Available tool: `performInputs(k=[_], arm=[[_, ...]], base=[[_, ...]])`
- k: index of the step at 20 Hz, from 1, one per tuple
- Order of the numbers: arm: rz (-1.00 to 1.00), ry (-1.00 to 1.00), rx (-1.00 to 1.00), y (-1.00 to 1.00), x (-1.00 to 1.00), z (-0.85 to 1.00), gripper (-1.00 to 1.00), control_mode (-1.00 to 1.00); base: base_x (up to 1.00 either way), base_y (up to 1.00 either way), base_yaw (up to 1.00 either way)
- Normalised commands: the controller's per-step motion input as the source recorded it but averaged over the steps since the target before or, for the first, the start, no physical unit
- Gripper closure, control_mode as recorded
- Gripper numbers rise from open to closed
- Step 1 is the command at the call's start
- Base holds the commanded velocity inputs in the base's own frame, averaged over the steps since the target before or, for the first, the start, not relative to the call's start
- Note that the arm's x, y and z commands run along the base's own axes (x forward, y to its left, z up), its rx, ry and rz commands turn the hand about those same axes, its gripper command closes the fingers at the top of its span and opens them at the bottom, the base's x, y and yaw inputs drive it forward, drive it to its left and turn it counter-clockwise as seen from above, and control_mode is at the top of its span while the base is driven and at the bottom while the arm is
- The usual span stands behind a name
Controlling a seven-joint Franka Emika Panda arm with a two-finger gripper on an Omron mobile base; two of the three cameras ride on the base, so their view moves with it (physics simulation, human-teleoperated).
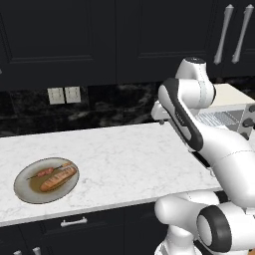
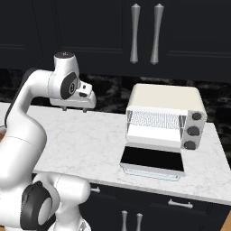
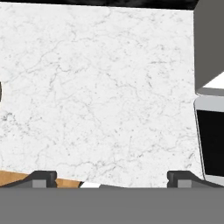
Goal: Pick up the kebab skewer and baguette bread, and place them inside the toaster oven. Close the toaster oven door and start by setting the timer.
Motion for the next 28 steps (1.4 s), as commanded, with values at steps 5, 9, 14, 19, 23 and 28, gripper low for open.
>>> performInputs(k=[5,9,14,19,23,28], arm=[[0.00,0.00,0.00,-0.15,-0.15,-0.07,-1.00,-1.00],[0.00,-0.10,0.05,-0.49,-0.68,-0.26,-1.00,-1.00],[0.05,-0.11,0.03,-0.53,-0.16,-0.04,-1.00,-1.00],[0.19,-0.10,0.01,-0.82,0.00,-0.12,-1.00,-1.00],[0.27,-0.16,0.00,-0.69,0.00,-0.08,-1.00,-1.00],[0.23,-0.11,0.00,-0.70,0.03,-0.05,-1.00,-1.00]], base=[[0.00,0.00,0.00],[0.00,0.00,0.00],[0.00,0.00,0.00],[0.00,0.00,0.00],[0.00,0.00,0.00],[0.00,0.00,0.00]])
